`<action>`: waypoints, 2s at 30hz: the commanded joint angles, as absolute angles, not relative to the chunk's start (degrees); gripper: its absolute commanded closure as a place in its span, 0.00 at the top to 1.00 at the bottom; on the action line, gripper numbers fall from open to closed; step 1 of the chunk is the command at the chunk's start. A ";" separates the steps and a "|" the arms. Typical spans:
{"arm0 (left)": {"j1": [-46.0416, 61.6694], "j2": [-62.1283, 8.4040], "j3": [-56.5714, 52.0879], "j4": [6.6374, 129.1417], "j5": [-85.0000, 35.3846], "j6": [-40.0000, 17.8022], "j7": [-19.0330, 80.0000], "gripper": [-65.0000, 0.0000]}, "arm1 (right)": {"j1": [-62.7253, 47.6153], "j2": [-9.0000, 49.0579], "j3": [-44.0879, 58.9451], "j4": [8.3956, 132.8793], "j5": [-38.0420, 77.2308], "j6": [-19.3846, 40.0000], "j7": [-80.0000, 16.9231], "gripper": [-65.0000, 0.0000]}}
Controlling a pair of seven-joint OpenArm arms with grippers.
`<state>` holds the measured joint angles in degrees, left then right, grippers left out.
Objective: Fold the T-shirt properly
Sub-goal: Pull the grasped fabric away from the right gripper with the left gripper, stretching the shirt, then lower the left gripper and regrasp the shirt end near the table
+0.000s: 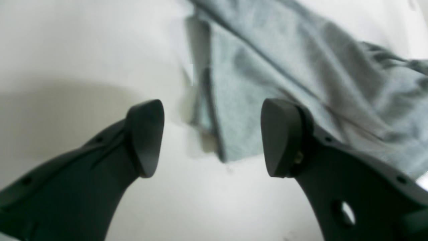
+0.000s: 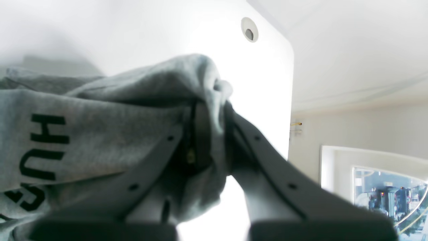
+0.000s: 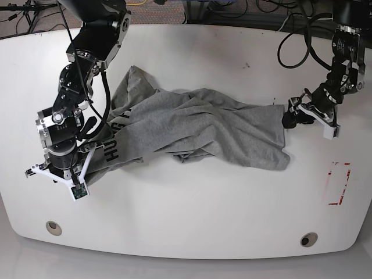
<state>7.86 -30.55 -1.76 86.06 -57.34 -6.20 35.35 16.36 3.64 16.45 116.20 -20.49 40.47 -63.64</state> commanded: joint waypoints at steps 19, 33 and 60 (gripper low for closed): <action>-1.63 -27.74 -0.57 78.46 -52.62 -6.99 36.88 0.66 | 16.66 4.00 16.66 117.23 -18.59 40.00 -62.55 0.01; -13.58 -24.40 4.79 68.70 -47.87 -10.68 37.23 0.66 | 16.66 4.00 16.57 117.23 -18.59 40.00 -62.55 0.01; -17.54 -22.64 3.82 65.63 -47.69 -11.12 38.55 0.66 | 16.66 3.91 16.57 117.23 -18.59 40.00 -62.55 0.01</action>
<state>-17.06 -20.88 6.13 62.83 -47.24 -11.11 39.46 15.25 3.51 16.49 116.20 -18.61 40.47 -63.46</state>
